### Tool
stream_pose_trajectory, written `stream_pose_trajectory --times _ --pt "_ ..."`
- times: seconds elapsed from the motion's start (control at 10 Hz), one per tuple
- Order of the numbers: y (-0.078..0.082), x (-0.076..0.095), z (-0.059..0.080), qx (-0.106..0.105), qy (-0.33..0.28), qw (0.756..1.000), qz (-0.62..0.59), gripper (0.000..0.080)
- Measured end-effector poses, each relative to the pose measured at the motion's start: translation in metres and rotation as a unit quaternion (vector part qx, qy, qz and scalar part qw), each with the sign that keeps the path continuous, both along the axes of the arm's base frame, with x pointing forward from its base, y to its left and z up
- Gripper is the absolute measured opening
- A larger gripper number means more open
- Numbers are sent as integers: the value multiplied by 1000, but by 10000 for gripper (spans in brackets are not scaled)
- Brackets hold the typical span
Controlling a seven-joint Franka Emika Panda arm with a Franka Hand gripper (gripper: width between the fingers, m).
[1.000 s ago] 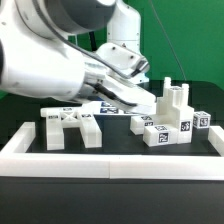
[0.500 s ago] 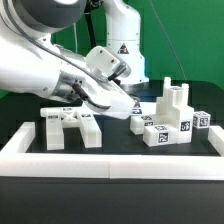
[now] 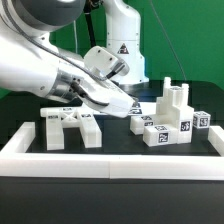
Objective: Assemble chair
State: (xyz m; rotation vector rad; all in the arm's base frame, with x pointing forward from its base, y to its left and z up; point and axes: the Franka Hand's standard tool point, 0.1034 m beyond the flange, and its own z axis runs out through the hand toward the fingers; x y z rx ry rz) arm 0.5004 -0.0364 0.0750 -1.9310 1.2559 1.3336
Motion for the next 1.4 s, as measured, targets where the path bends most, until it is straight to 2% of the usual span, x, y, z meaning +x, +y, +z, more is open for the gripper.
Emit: stream_pose_trajectory --times 0.1,0.2,0.3,0.4,0.6,0.7,0.9,1.0,1.1,1.2,1.3,1.4 --pt "-2 8 2 -38 -33 998 25 649" --pt "2 12 6 -66 -55 996 36 649" --pt "4 15 6 -81 -69 994 34 649" --pt "2 23 3 -116 -99 988 36 649" --pt "4 31 4 -164 -157 971 72 649" --pt "5 39 5 -197 -190 958 86 649" --pt "8 45 6 -237 -235 938 92 649" --pt "10 52 4 -268 -269 921 87 649" --pt "14 53 4 -281 -282 913 85 649" --pt "15 62 3 -311 -309 896 75 649" --pt "21 66 3 -347 -345 869 70 649" --pt "26 65 -1 -372 -394 830 132 649"
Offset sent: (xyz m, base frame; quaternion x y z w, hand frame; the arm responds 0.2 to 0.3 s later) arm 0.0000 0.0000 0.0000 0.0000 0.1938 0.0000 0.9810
